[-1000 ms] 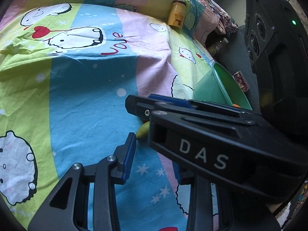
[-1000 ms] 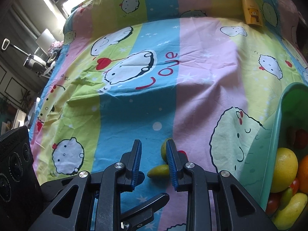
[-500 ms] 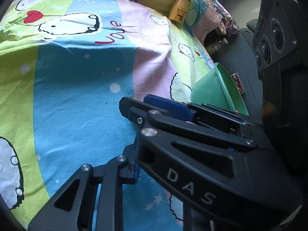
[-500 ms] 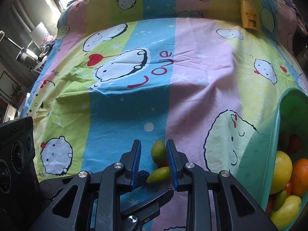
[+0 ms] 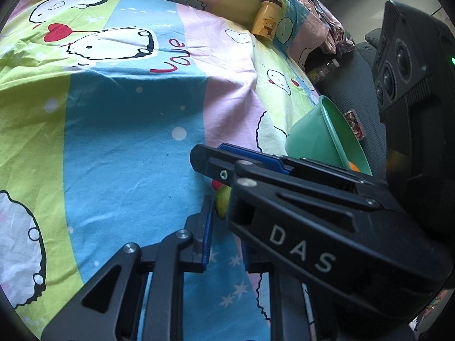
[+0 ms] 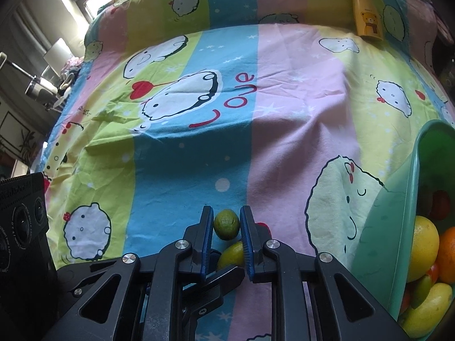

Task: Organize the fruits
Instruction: 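Close the right gripper on the small green lime, then close the left gripper on the green oval fruit while the right gripper holds the lime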

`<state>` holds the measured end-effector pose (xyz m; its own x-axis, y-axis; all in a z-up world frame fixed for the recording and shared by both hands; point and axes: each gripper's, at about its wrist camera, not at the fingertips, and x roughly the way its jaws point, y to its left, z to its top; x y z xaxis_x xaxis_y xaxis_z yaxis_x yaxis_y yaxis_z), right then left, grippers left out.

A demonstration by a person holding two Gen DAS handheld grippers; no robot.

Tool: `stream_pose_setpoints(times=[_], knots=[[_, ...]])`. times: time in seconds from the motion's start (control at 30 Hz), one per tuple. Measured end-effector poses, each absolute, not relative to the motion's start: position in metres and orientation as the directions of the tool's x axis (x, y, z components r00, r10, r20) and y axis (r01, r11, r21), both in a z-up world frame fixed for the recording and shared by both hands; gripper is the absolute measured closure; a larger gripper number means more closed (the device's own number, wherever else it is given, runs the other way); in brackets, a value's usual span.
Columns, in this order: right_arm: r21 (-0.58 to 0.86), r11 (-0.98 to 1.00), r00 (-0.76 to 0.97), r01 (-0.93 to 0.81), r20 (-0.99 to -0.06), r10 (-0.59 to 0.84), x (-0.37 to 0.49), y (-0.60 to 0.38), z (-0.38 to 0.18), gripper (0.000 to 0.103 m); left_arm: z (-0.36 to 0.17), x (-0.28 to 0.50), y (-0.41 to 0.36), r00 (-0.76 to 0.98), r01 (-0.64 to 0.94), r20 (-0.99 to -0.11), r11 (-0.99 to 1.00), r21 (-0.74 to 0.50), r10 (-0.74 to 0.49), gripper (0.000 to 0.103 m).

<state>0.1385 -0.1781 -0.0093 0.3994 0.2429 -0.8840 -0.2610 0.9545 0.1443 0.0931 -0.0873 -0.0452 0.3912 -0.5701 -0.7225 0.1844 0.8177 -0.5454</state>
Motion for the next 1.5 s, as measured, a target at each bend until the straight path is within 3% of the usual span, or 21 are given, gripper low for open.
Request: stream_pose_setpoints(times=[0.47,0.77,0.97,1.2,1.5], knots=[[0.288,0.924,0.486,-0.252,-0.788,0.378,0.116,-0.208,0.030,0.082,-0.018,0.072,-0.088,0.464,0.230,-0.690,0.828,-0.511,-0.555,0.093],[0.309,0.925,0.536,-0.222,-0.754,0.381,0.106,-0.227,0.044,0.082,-0.030,0.085,-0.086,0.445,0.150,-0.756,0.873,-0.465,-0.479,0.092],[0.330,0.920,0.572,-0.212,-0.722,0.391,0.099,-0.241,0.058,0.082,-0.029,0.085,-0.080,0.453,0.145,-0.760,0.880,-0.453,-0.466,0.082],[0.362,0.913,0.618,-0.188,-0.679,0.396,0.089,-0.263,0.072,0.082,-0.020,0.092,-0.066,0.504,0.111,-0.737,0.880,-0.463,-0.451,0.053],[0.397,0.904,0.654,-0.159,-0.643,0.398,0.083,-0.287,0.082,0.082,-0.024,0.128,-0.079,0.534,0.058,-0.803,0.960,-0.275,-0.263,0.041]])
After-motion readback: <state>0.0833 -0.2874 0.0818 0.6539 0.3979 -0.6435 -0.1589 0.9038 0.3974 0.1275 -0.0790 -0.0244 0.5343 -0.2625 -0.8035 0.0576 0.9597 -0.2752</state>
